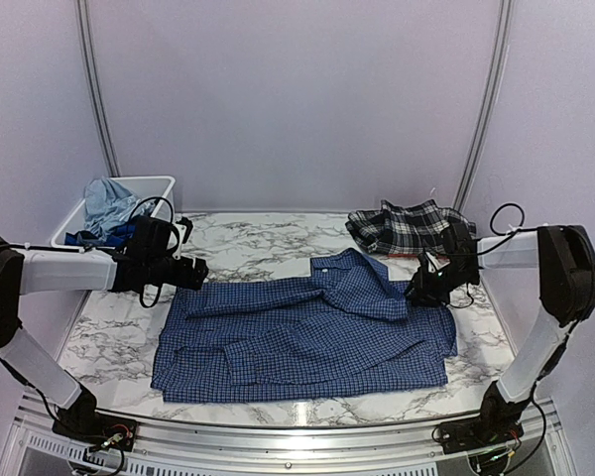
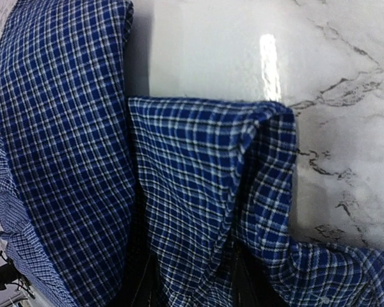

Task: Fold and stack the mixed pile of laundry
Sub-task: Fold the 1/3-folded shirt at the center of the board, then adjust the rectangle-folded shirt at the center of the board.

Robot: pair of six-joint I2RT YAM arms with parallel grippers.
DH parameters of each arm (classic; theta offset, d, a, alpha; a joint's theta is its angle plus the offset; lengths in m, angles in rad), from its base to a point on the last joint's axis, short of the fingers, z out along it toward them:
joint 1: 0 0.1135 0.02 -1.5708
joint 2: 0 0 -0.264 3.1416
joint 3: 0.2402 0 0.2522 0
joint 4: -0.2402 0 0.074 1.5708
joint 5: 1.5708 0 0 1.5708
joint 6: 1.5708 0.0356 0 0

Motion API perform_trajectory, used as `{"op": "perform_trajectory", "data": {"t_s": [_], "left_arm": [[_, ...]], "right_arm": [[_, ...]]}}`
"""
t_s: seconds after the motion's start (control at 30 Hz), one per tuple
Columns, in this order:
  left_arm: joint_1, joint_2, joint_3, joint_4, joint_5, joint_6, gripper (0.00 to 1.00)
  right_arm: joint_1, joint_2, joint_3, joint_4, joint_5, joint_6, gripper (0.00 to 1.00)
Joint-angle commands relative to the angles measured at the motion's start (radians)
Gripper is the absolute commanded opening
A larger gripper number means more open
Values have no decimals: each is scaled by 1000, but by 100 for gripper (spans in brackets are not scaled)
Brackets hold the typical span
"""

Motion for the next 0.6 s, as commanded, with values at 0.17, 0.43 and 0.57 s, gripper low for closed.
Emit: {"op": "perform_trajectory", "data": {"t_s": [0.17,0.43,0.57], "left_arm": [[3,22,11,-11,-16,29,99],[3,40,3,-7,-14,34,99],[3,45,2,-5,-22,37,99]], "right_arm": [[22,-54,-65,37,65,55,35],[31,2,-3,83,-16,73,15],[25,33,43,57,-1,53,8]]}}
